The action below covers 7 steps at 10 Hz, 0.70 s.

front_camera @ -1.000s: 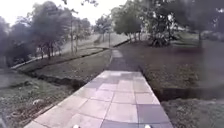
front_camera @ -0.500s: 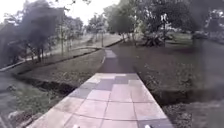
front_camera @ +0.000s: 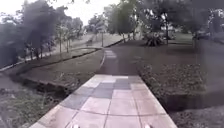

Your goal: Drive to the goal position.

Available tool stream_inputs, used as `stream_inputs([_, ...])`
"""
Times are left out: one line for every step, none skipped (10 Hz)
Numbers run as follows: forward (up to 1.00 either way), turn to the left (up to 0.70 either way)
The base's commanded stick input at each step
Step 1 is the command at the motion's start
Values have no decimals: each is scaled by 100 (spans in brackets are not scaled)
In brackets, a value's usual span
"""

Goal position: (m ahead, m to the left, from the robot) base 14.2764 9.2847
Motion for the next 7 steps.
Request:
stream_inputs([70,-35])
stream_inputs([70,-32])
stream_inputs([70,-11])
stream_inputs([70,0])
stream_inputs([70,0])
stream_inputs([70,0])
stream_inputs([70,0])
